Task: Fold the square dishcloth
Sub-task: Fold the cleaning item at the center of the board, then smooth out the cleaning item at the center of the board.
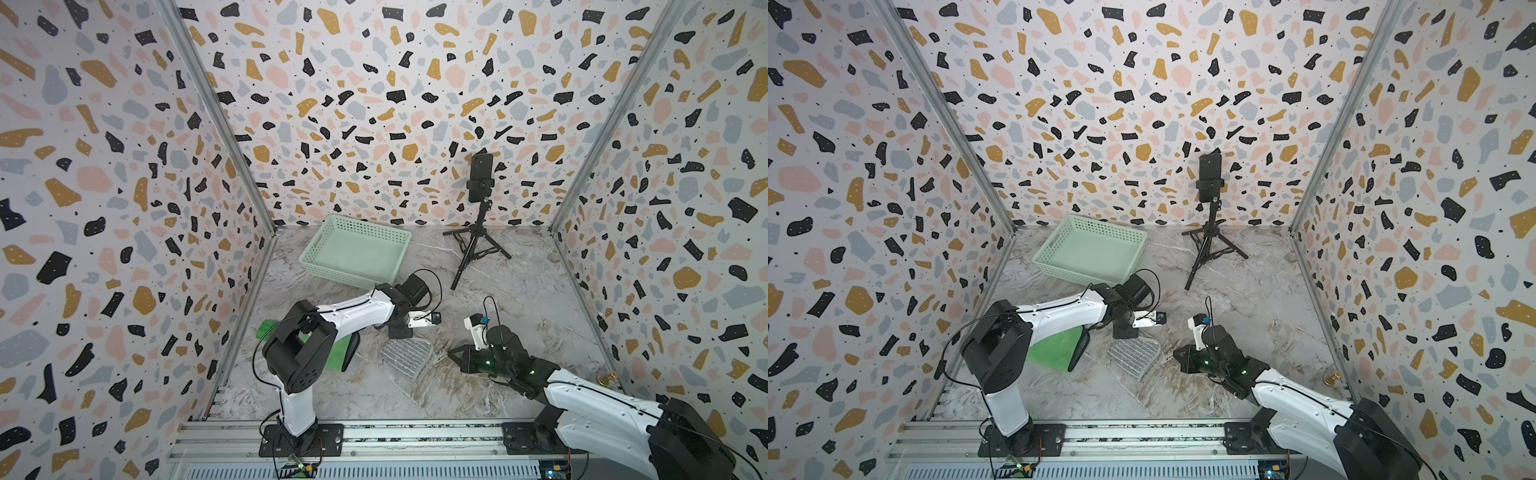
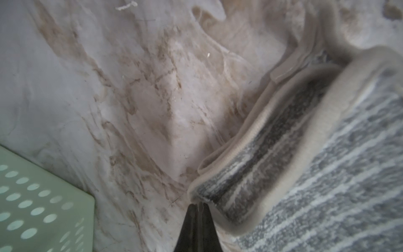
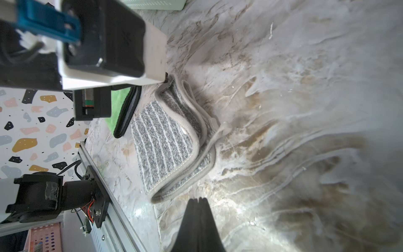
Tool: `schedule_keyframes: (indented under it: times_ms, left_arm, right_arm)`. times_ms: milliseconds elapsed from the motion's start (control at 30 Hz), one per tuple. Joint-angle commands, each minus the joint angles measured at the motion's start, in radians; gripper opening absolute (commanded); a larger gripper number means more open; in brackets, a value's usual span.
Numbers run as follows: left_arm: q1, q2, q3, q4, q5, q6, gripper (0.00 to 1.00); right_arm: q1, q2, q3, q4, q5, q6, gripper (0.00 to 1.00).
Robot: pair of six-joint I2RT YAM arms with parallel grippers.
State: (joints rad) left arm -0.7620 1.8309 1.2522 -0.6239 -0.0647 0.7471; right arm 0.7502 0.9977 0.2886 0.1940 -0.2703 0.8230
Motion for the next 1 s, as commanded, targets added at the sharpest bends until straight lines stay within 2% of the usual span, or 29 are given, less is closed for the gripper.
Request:
schedule_keyframes:
  times_ms: [0, 100, 167, 267, 400, 500, 567, 633, 800, 967]
  left_arm:
    - [0.021, -0.016, 0.055, 0.084, -0.021, -0.084, 0.06]
    - [0.046, -0.037, 0.051, 0.145, -0.031, -0.134, 0.1]
    - [0.06, -0.046, 0.048, 0.159, -0.023, -0.158, 0.2]
    - [0.084, -0.079, 0.036, 0.133, 0.034, -0.167, 0.28]
    - [0.107, -0.161, -0.028, 0.087, 0.111, -0.132, 0.33]
    - [0.107, -0.224, -0.097, 0.045, 0.155, -0.088, 0.35]
    - [0.107, -0.245, -0.127, 0.036, 0.176, -0.079, 0.36]
    - [0.107, -0.245, -0.146, 0.078, 0.149, -0.077, 0.36]
    - [0.119, -0.217, -0.161, 0.289, -0.049, -0.127, 0.4]
    - [0.14, -0.262, -0.165, 0.358, 0.028, -0.192, 0.49]
  right_arm:
    - [0.02, 0.063, 0.023, 0.154, 0.0, 0.054, 0.0]
    - [0.029, 0.168, 0.051, 0.264, -0.017, 0.077, 0.0]
    - [0.035, 0.246, 0.068, 0.35, -0.031, 0.095, 0.0]
    - [0.043, 0.394, 0.108, 0.456, -0.048, 0.112, 0.0]
    - [0.043, 0.571, 0.162, 0.54, -0.05, 0.121, 0.0]
    - [0.043, 0.631, 0.169, 0.584, -0.03, 0.128, 0.0]
    - [0.043, 0.643, 0.167, 0.566, -0.008, 0.125, 0.0]
    - [0.043, 0.628, 0.16, 0.525, 0.018, 0.117, 0.0]
    - [0.044, 0.52, 0.13, 0.387, 0.08, 0.095, 0.0]
    - [0.045, 0.47, 0.131, 0.295, 0.089, 0.063, 0.0]
